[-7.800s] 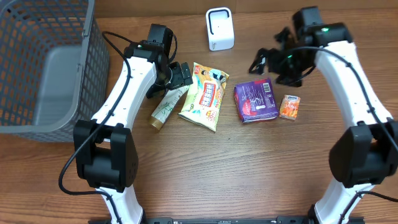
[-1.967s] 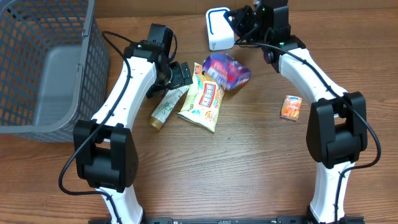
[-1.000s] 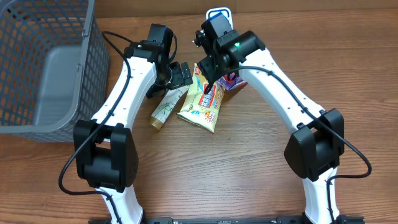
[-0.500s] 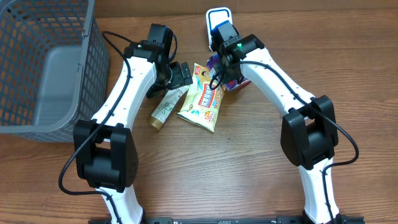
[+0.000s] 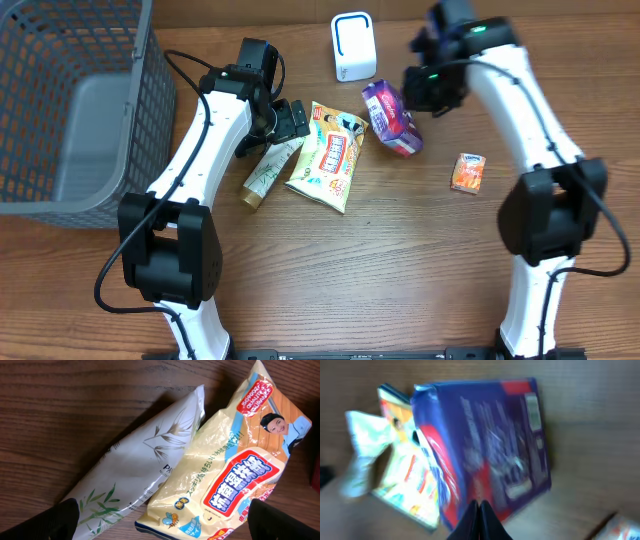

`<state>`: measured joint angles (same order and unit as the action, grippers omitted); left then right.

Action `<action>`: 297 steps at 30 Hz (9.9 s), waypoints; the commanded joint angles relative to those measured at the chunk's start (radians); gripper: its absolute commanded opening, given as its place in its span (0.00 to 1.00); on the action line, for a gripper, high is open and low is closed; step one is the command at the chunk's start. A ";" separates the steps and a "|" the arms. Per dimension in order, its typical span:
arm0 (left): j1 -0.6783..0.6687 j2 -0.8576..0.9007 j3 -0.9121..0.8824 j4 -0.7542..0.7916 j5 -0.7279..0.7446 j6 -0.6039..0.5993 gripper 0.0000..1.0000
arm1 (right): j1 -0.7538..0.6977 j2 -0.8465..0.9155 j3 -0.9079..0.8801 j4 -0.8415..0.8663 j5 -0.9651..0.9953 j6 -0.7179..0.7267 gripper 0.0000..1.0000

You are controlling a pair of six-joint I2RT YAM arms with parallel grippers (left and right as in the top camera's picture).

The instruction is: Scan the item barcode

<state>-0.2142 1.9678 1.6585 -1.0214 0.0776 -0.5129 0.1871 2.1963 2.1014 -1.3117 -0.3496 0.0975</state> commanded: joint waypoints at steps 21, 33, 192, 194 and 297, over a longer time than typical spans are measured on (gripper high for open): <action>-0.002 -0.003 0.019 0.001 -0.007 0.019 1.00 | 0.275 -0.045 -0.076 0.075 0.524 -0.016 1.00; -0.002 -0.003 0.019 0.001 -0.007 0.019 1.00 | 0.407 -0.039 -0.367 0.345 0.821 0.161 0.28; 0.000 -0.003 0.019 0.001 -0.008 0.019 1.00 | -1.070 -0.505 -0.007 -0.296 -0.228 0.320 1.00; 0.001 -0.003 0.019 0.001 -0.007 0.019 1.00 | -1.057 -0.560 -0.008 -0.382 -0.254 0.311 1.00; -0.008 -0.003 0.019 0.001 -0.007 0.019 1.00 | 0.234 -0.074 -0.087 0.130 0.127 0.588 0.96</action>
<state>-0.2161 1.9678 1.6585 -1.0218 0.0776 -0.5129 0.4194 2.0861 2.0136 -1.1866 -0.2420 0.6514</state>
